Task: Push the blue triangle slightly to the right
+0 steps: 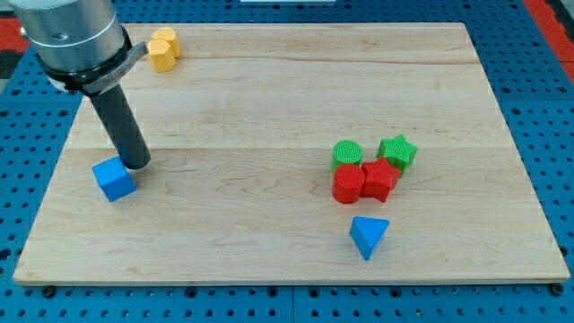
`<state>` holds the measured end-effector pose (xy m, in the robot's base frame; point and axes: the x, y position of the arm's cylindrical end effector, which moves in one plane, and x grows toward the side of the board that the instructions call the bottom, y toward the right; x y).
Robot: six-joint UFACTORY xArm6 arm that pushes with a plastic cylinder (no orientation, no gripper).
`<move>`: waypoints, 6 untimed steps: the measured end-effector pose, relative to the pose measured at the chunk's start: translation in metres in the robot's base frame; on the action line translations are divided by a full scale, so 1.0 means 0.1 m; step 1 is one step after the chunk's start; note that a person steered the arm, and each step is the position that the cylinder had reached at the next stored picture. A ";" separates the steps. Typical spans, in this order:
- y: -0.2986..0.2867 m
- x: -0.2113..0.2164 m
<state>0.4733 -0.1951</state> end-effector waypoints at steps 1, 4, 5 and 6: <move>-0.23 0.30; 1.96 0.33; 2.52 0.89; 3.24 0.90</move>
